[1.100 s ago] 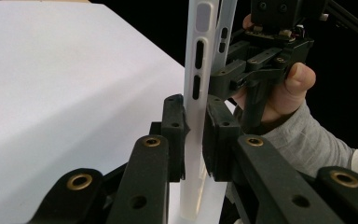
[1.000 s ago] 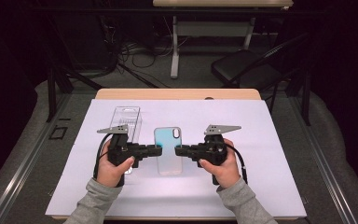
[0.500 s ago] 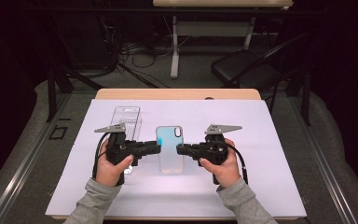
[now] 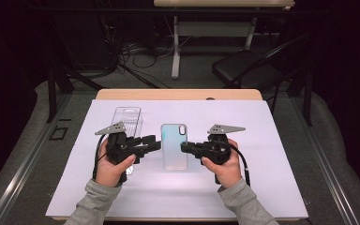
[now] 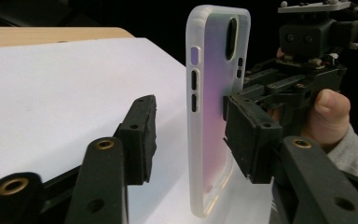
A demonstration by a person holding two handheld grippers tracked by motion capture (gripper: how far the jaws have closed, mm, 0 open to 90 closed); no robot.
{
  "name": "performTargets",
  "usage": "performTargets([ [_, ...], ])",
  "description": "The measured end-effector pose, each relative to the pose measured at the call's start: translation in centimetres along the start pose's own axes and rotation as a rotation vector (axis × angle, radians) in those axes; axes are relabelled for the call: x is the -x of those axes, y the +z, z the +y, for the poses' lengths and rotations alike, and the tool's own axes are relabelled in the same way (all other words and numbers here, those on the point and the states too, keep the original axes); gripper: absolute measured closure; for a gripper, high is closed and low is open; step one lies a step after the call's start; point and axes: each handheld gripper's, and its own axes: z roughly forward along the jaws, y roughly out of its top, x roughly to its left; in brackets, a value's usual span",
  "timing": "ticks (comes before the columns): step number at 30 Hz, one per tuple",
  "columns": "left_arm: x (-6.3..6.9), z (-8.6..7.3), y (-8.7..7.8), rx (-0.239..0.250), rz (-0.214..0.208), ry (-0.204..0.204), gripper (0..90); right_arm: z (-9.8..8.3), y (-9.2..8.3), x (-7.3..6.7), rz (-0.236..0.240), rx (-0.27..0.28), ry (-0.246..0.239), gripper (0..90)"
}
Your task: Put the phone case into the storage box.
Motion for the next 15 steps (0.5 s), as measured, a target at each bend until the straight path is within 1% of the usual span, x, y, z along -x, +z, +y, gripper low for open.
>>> performTargets([
  [2, 0.01, 0.03, -0.01, 0.008, 0.014, -0.001, 49.9, -0.03, 0.01, 0.01, -0.006, 0.003, 0.0, 82.3],
  [4, 0.01, 0.05, -0.05, 0.008, 0.029, 0.0, 47.7, -0.06, -0.04, -0.05, -0.028, 0.005, -0.009, 82.3],
  [8, 0.03, 0.06, -0.07, 0.008, 0.059, -0.001, 47.1, -0.14, -0.01, -0.14, -0.06, 0.016, -0.026, 82.2],
  [15, 0.19, 0.17, -0.2, 0.006, 0.12, 0.019, 43.9, -0.4, 0.15, -0.5, -0.134, 0.024, -0.057, 82.2],
])
